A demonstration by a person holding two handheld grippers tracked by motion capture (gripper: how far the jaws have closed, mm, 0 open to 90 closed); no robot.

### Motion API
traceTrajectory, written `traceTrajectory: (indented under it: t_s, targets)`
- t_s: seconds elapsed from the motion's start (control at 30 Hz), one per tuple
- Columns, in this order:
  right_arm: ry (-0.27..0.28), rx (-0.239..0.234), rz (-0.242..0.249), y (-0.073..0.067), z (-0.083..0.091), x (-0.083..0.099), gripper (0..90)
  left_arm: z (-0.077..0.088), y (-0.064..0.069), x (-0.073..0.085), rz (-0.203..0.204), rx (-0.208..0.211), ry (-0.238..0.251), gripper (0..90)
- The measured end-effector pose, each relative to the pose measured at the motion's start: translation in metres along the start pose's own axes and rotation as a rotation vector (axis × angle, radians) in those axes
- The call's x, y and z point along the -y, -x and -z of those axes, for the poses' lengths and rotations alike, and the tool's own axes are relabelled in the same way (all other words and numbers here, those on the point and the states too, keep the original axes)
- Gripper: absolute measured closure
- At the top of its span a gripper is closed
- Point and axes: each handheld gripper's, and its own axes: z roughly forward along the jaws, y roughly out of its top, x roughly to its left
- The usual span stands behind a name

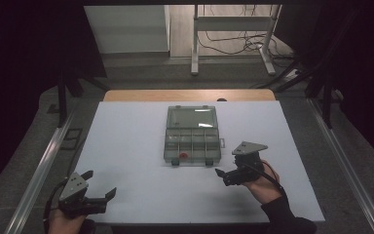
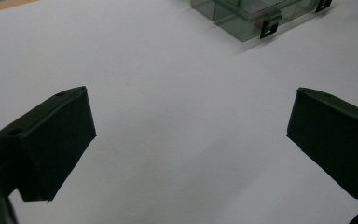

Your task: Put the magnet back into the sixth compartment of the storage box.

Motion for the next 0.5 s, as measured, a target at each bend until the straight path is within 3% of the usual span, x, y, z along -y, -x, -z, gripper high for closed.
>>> traceTrajectory:
  t_s: [0.5]
  targets:
    - [0.022, 0.017, -0.012, 0.002, 0.012, 0.01, 0.8, 0.0, 0.0, 0.0, -0.001, -0.001, 0.0, 1.5]
